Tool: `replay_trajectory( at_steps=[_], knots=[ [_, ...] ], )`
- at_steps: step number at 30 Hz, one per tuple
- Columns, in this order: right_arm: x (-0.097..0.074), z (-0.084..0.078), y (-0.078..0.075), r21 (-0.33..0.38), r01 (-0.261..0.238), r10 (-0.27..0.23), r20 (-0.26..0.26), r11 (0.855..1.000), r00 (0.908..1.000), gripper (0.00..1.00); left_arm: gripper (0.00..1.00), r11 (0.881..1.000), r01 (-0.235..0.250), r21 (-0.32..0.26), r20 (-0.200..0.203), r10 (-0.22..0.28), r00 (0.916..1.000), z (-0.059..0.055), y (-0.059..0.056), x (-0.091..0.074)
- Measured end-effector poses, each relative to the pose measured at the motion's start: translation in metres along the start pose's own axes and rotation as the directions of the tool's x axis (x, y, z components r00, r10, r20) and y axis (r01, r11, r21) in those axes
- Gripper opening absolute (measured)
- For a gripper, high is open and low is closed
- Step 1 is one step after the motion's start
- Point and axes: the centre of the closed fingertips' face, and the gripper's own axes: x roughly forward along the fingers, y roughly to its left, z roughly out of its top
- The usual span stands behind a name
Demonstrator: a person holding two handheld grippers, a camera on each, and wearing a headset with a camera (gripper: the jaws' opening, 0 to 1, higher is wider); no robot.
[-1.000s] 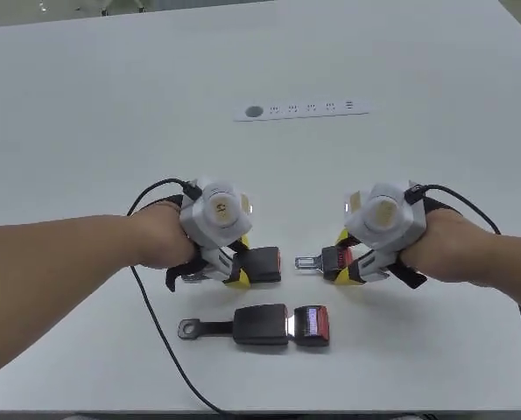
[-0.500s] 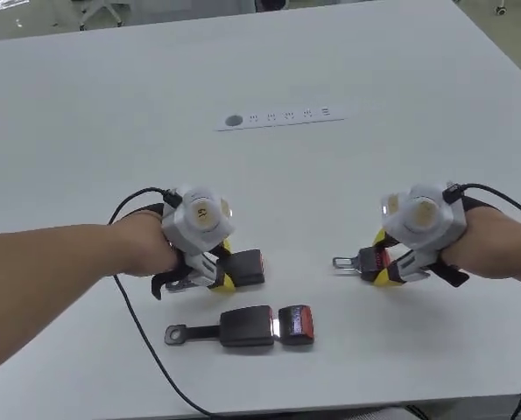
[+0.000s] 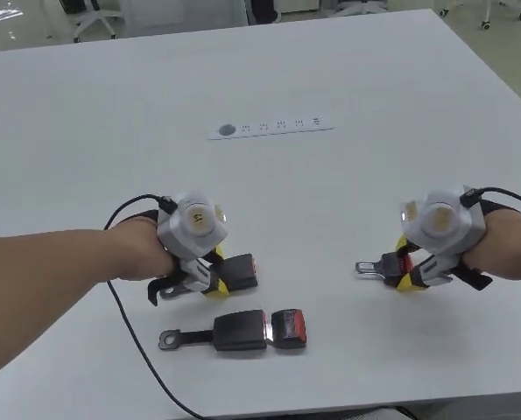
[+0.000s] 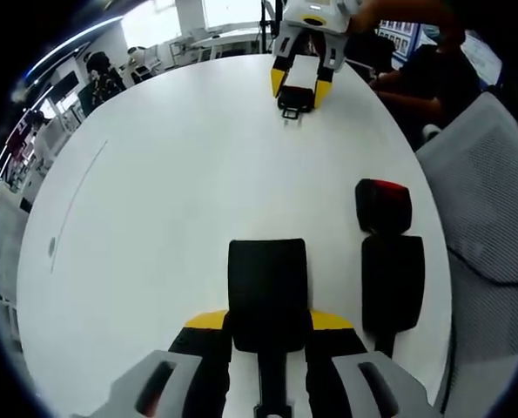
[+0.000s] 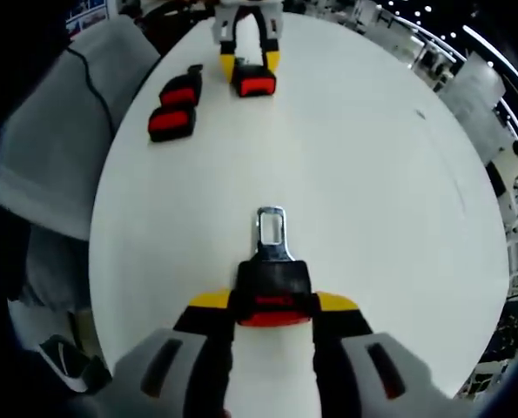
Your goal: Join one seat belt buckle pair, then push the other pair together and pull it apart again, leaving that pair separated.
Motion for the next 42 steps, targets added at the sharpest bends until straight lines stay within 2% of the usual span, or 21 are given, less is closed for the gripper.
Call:
replay_trajectory(
  at_steps=[4,7,11,13,14,15,16,20,22,24,28,30,32,34,35,36,37,38,40,42],
  knots=[
    [-0.001,0.0,-0.002,-0.008,0.023,-0.023,-0.017,1.0,0.9996,0.38,0.33,0.999,-0.02,0.034,-0.008,0.02,0.9998,0.001,0.0,0.0],
    [-0.002,-0.002,-0.006,-0.002,0.065,-0.065,-0.009,0.998,0.9979,0.42,0.34,0.998,-0.035,0.045,-0.013,0.036,0.9993,0.001,-0.001,-0.001],
    [-0.007,-0.007,-0.01,0.013,0.115,-0.115,-0.003,0.993,0.9934,0.57,0.46,0.995,-0.069,0.068,-0.026,0.071,0.9971,-0.002,-0.002,-0.006],
    [-0.012,-0.006,-0.009,0.071,0.127,-0.129,0.027,0.989,0.9913,0.59,0.47,0.993,-0.1,0.064,-0.007,0.101,0.9949,-0.003,-0.001,-0.017],
    [-0.014,-0.005,-0.009,0.087,0.133,-0.137,0.045,0.987,0.9896,0.59,0.47,0.989,-0.142,0.026,0.023,0.142,0.9897,-0.001,0.004,-0.025],
    [-0.017,-0.004,-0.009,0.106,0.138,-0.145,0.06,0.985,0.9876,0.6,0.47,0.989,-0.147,0.012,0.032,0.147,0.9887,-0.001,0.004,-0.027],
    [-0.02,-0.003,-0.006,0.137,0.139,-0.151,0.077,0.981,0.9856,0.6,0.47,0.988,-0.155,-0.017,0.065,0.156,0.9857,0.001,0.003,-0.035],
    [-0.035,0.004,0.009,0.206,0.142,-0.172,0.138,0.968,0.9754,0.61,0.51,0.982,-0.184,-0.032,0.108,0.187,0.9764,-0.003,-0.005,-0.058],
    [-0.038,0.005,0.011,0.249,0.147,-0.194,0.175,0.957,0.9652,0.62,0.54,0.979,-0.197,-0.057,0.143,0.204,0.9686,-0.003,-0.009,-0.067],
    [-0.044,0.008,0.019,0.286,0.142,-0.208,0.215,0.948,0.9542,0.64,0.56,0.971,-0.215,-0.101,0.178,0.23,0.9566,-0.006,-0.013,-0.077],
    [-0.05,0.004,0.04,0.305,0.132,-0.205,0.223,0.943,0.9529,0.68,0.62,0.954,-0.234,-0.189,0.23,0.275,0.9337,-0.019,-0.026,-0.101],
    [-0.052,0.003,0.048,0.315,0.125,-0.202,0.226,0.941,0.9528,0.68,0.65,0.94,-0.242,-0.241,0.261,0.303,0.9165,-0.024,-0.033,-0.112],
    [-0.057,0.005,0.056,0.343,0.114,-0.207,0.249,0.933,0.9462,0.7,0.67,0.928,-0.243,-0.283,0.267,0.32,0.909,-0.035,-0.04,-0.12],
    [-0.064,0.007,0.061,0.373,0.111,-0.22,0.263,0.921,0.9395,0.73,0.7,0.91,-0.24,-0.337,0.261,0.335,0.9053,-0.044,-0.047,-0.123],
    [-0.068,0.012,0.064,0.398,0.106,-0.232,0.284,0.911,0.9304,0.76,0.72,0.904,-0.246,-0.351,0.258,0.346,0.9023,-0.049,-0.049,-0.125],
    [-0.072,0.014,0.067,0.404,0.108,-0.239,0.289,0.908,0.9269,0.79,0.74,0.893,-0.255,-0.371,0.259,0.363,0.8949,-0.054,-0.053,-0.129],
    [-0.074,0.015,0.069,0.404,0.115,-0.247,0.292,0.907,0.9241,0.81,0.75,0.889,-0.254,-0.381,0.269,0.369,0.8895,-0.055,-0.058,-0.131],
    [-0.076,0.014,0.069,0.413,0.118,-0.257,0.299,0.903,0.919,0.83,0.77,0.882,-0.253,-0.398,0.282,0.381,0.8806,-0.056,-0.064,-0.135],
    [-0.079,0.016,0.072,0.446,0.098,-0.26,0.317,0.89,0.9119,0.86,0.81,0.874,-0.256,-0.413,0.279,0.389,0.878,-0.065,-0.073,-0.137],
    [-0.082,0.018,0.076,0.45,0.098,-0.264,0.323,0.888,0.9089,0.91,0.85,0.864,-0.254,-0.436,0.28,0.398,0.8737,-0.071,-0.08,-0.14]
  ],
)
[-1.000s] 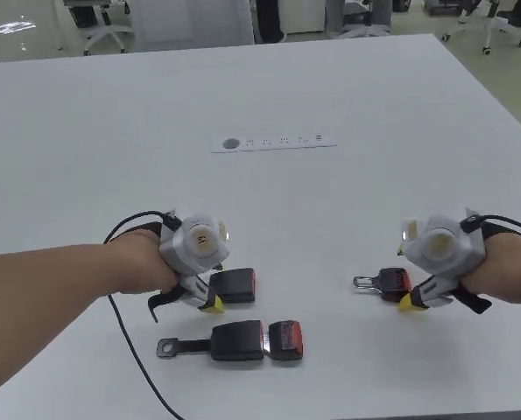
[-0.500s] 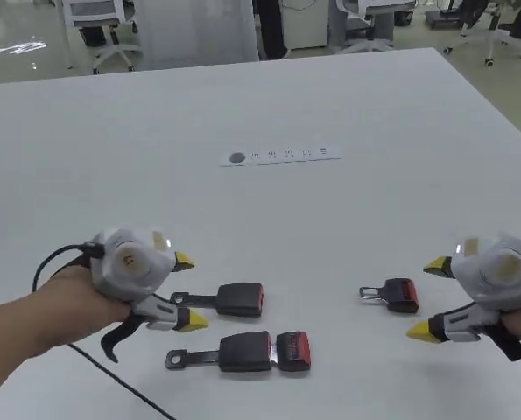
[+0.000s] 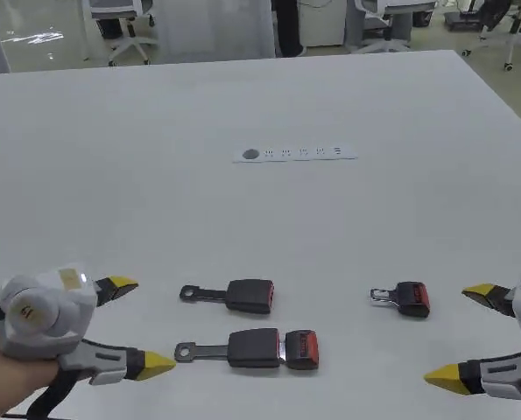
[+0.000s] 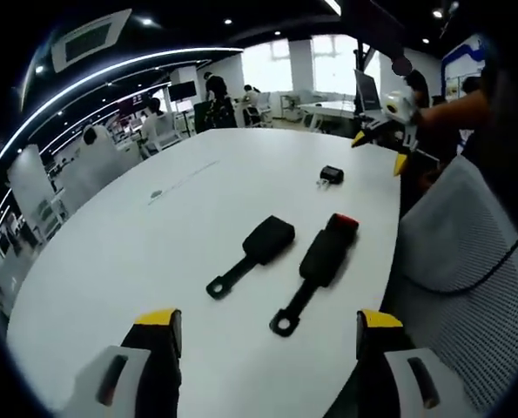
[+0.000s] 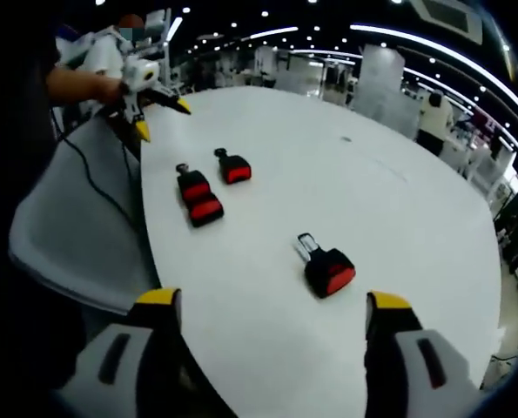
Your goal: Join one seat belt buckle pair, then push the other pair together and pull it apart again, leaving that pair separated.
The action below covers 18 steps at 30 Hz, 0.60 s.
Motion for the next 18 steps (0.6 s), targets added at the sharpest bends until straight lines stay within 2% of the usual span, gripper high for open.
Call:
replay_trajectory(
  at_steps=[3,7,11,18],
  knots=[
    [0.002,-0.002,-0.002,0.01,0.0,0.0,0.007,1.0,1.0,0.97,0.93,0.999,-0.019,-0.032,0.016,0.02,0.9997,-0.005,-0.001,-0.008],
    [-0.001,0.0,-0.002,0.032,0.018,-0.019,0.027,0.999,0.9994,1.0,0.99,0.998,-0.027,-0.059,0.05,0.03,0.9983,-0.007,-0.001,-0.015],
    [-0.001,0.002,-0.004,0.056,0.041,-0.042,0.034,0.998,0.9985,1.0,1.0,0.997,-0.026,-0.07,0.059,0.031,0.9978,-0.01,-0.002,-0.018],
    [-0.001,0.002,0.0,0.047,0.039,-0.04,0.025,0.998,0.9989,1.0,1.0,0.996,-0.032,-0.084,0.06,0.038,0.9975,-0.012,-0.002,-0.016]
  ],
)
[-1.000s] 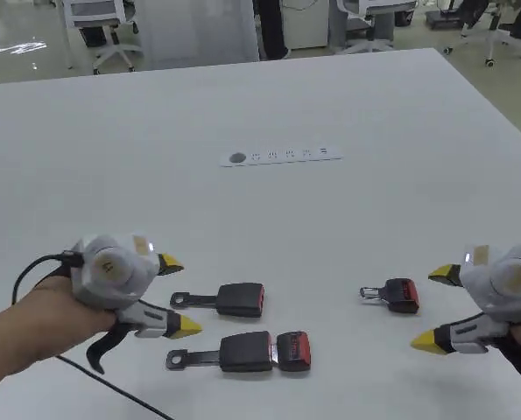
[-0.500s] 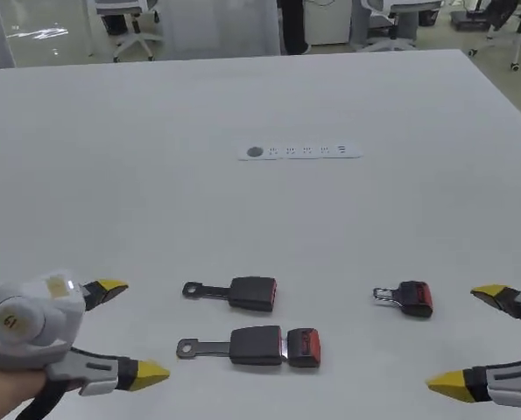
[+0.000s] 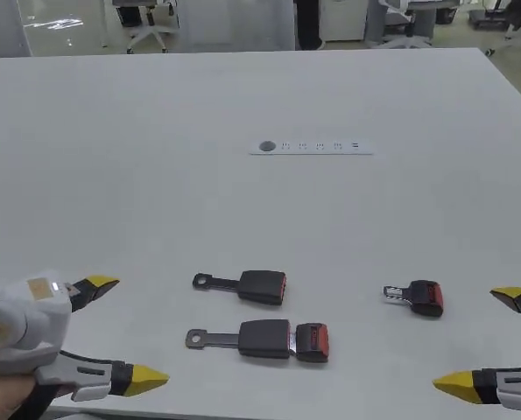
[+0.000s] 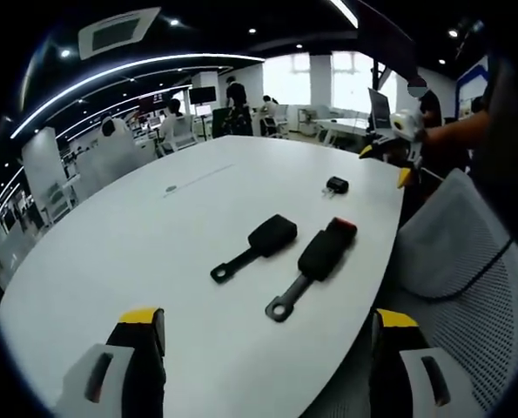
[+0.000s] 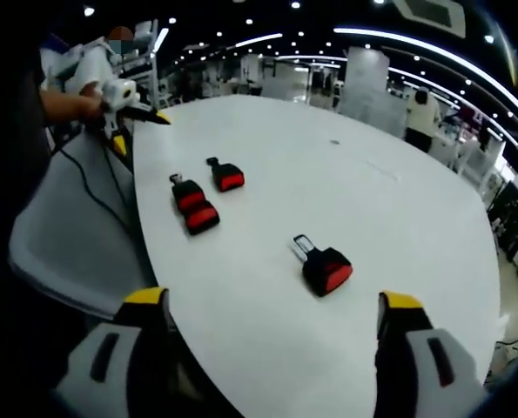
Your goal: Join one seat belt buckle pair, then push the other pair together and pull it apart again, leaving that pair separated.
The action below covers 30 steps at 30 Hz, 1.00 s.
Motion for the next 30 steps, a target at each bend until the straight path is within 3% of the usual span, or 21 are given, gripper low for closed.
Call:
replay_trajectory(
  at_steps=[7,17,28,30],
  knots=[
    [-0.0052,0.0,-0.0068,0.004,0.032,-0.032,0.004,0.999,0.9995,1.0,1.0,1.0,-0.015,-0.007,0.021,0.015,0.9997,0.0024,0.0059,0.0003],
    [-0.0098,-0.0021,-0.0056,0.012,0.03,-0.031,0.007,0.999,0.9995,1.0,1.0,0.999,-0.043,-0.001,0.024,0.043,0.9988,0.003,0.0109,0.0001],
    [-0.0072,-0.0038,-0.0011,0.016,0.039,-0.039,-0.004,0.999,0.9992,1.0,1.0,0.999,-0.042,0.0,0.028,0.042,0.9987,0.0038,0.006,-0.0023],
    [-0.0091,-0.0002,-0.0038,0.012,0.061,-0.061,-0.001,0.998,0.9982,1.0,1.0,0.999,-0.041,0.001,0.029,0.041,0.9988,0.0049,0.0045,-0.0021]
  ],
)
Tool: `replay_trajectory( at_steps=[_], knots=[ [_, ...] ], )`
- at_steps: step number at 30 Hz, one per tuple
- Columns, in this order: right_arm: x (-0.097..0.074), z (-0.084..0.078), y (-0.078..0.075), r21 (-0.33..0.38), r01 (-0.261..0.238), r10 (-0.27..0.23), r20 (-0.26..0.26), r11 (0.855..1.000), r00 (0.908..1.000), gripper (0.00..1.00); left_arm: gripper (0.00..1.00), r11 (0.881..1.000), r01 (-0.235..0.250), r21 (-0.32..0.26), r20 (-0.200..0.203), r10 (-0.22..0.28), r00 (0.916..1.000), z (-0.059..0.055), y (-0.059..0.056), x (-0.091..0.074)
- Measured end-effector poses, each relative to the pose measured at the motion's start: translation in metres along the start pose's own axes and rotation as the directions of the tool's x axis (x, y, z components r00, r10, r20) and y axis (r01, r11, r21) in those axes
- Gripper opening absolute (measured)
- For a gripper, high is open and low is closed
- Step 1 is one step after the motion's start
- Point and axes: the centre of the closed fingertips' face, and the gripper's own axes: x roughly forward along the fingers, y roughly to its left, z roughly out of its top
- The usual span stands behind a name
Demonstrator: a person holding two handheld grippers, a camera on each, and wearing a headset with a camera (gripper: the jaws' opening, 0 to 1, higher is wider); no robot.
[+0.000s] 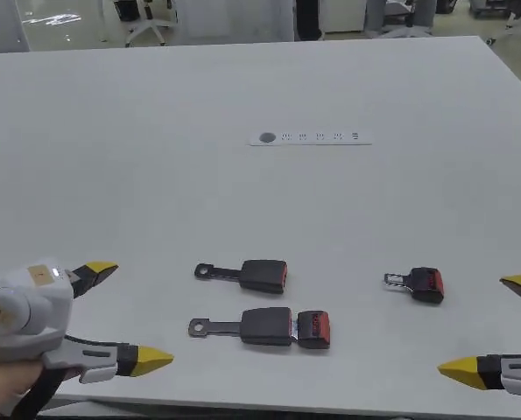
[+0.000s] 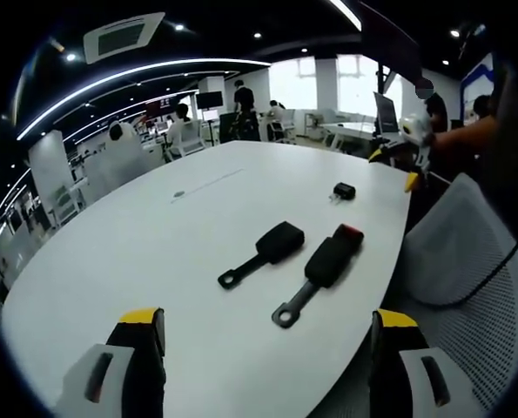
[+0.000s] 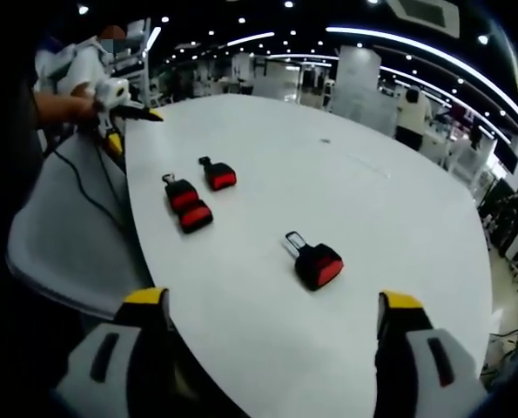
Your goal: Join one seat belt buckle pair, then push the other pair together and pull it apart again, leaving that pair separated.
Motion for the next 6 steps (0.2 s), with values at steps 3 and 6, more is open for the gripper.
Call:
replay_trajectory(
  at_steps=[3,6],
  knots=[
    [-0.0012,0.0073,0.0007,0.013,-0.005,0.004,0.02,1.0,0.9998,1.0,1.0,1.0,-0.003,-0.003,0.002,0.003,1.0,0.0013,0.0003,0.0],
    [0.0001,0.0105,0.0021,0.011,-0.01,0.009,0.022,1.0,0.9997,1.0,1.0,1.0,-0.006,-0.007,0.007,0.006,1.0,0.0032,0.001,-0.0002]
  ],
)
